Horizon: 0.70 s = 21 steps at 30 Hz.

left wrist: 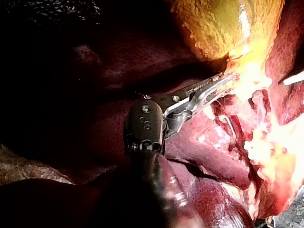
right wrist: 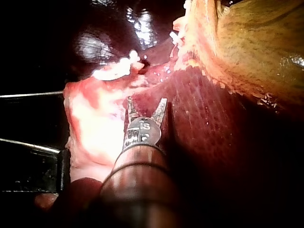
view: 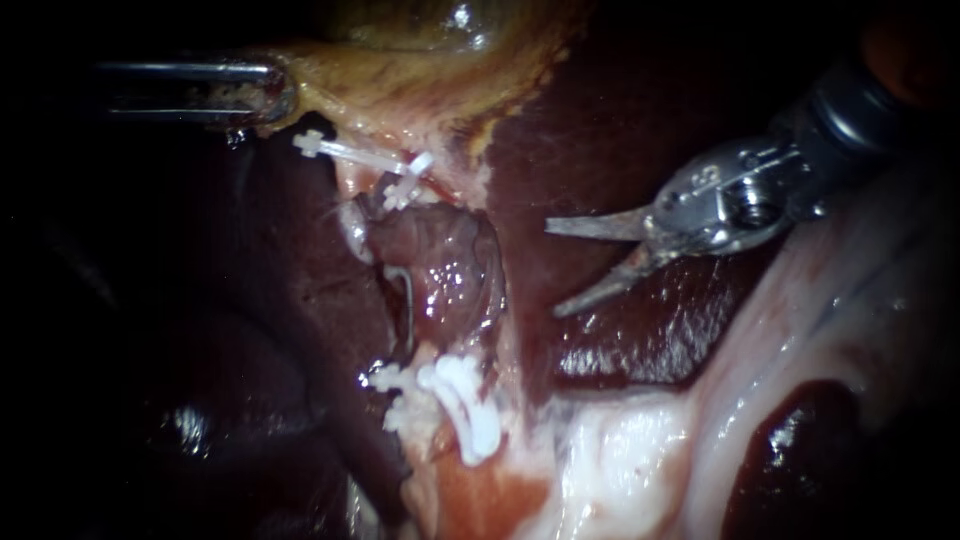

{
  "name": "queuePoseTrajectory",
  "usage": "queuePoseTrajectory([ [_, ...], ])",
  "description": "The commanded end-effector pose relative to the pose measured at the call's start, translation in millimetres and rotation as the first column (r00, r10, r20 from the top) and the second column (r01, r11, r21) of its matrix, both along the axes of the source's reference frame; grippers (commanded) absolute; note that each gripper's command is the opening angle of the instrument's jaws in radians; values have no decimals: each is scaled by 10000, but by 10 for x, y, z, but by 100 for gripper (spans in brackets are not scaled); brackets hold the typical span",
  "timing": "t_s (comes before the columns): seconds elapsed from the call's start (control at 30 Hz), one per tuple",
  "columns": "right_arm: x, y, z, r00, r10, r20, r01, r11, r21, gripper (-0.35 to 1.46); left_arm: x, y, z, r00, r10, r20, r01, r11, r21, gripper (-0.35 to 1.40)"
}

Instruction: Go back from the cut right tube

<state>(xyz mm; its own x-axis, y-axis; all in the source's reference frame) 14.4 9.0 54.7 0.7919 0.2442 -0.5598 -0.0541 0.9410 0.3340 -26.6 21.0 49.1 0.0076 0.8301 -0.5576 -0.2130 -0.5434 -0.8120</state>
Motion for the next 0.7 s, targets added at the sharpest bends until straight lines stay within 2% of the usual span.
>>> queuePoseTrajectory([
  [0.03,-3,-3,0,9997,52,246,-51,10000,-44,143,0,0,0,10000,-7,-9,7,10000,-4,-35],
  [0.07,-7,-6,1,9988,2,495,3,9999,-111,143,0,0,0,10000,-8,-10,8,10000,-5,-35],
  [0.13,-12,-8,0,9978,55,655,-47,9999,-129,143,-1,-1,1,10000,-11,-12,11,10000,-10,-35],
  [0.4,-24,-9,-1,9979,51,650,-43,9999,-130,143,-10,-4,10,10000,-26,-30,26,10000,-60,-35],
  [0.6,-25,-10,-1,9979,49,648,-41,9999,-130,143,-29,-11,32,9999,120,-56,-121,9997,-214,-35],
  [0.7,-25,-10,-1,9979,47,647,-39,9999,-130,143,-42,-16,46,9997,212,-110,-214,9997,-149,-35],
])
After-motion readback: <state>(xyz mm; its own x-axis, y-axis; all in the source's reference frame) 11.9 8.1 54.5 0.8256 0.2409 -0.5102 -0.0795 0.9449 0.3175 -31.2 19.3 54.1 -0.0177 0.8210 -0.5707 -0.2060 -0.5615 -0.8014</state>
